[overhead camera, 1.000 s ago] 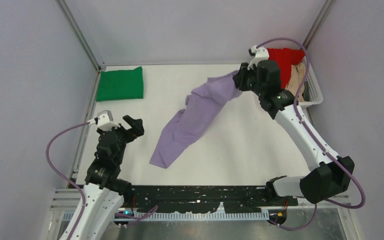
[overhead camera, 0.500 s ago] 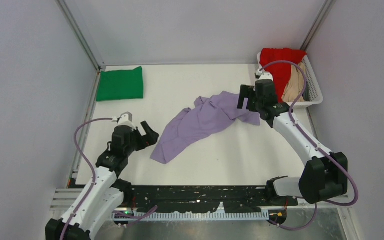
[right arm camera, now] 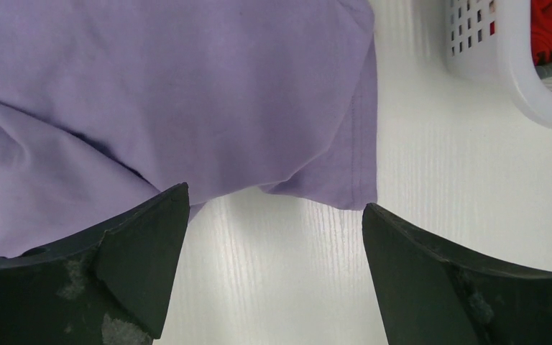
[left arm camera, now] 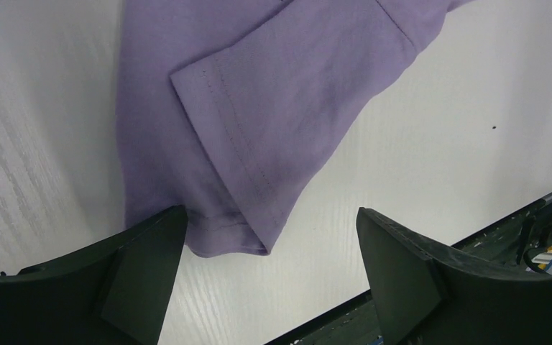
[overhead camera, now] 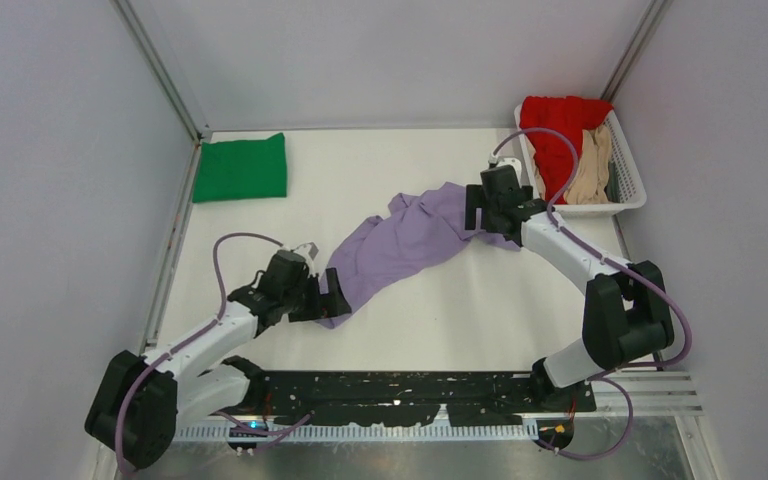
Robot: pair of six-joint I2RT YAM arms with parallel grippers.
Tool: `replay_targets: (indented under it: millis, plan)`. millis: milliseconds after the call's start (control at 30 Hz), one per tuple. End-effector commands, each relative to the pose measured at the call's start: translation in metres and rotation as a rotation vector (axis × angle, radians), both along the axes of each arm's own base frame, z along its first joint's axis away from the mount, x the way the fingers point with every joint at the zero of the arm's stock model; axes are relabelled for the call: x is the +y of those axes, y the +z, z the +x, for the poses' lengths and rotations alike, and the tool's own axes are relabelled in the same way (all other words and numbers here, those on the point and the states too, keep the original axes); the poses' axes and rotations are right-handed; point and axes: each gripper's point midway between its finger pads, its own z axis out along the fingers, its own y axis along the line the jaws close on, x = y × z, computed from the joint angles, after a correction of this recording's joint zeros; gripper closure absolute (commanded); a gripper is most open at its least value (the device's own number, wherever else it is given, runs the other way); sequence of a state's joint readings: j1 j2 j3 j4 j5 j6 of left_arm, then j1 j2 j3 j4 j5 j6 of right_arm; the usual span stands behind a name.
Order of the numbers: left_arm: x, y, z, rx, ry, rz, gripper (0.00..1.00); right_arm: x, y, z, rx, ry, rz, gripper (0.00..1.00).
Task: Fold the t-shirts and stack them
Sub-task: Flatten out the tshirt
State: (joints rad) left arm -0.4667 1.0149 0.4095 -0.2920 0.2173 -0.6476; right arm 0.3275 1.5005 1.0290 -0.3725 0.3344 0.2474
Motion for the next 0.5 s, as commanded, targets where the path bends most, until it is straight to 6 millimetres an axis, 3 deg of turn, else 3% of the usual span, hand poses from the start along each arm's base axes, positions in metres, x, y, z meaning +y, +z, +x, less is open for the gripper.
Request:
replay_targets:
  millis: [0,200,367,467]
  plan:
    - [-0.008,0.001,0.01,0.001,-0.011,0.054,0.11,-0.007,0.018,0.019,-0.077,-0.075,0.031,0.03]
    - [-0.022,-0.012,0.023,0.025,-0.037,0.113,0.25,-0.017,-0.003,0.025,-0.063,-0.166,0.157,0.03]
    - [-0.031,-0.018,0.044,0.007,-0.023,0.131,0.46,-0.012,-0.011,0.04,-0.115,-0.158,0.347,0.04]
    - [-0.032,-0.019,0.058,-0.029,0.008,0.143,0.71,-0.01,-0.023,0.045,-0.105,-0.161,0.359,0.09]
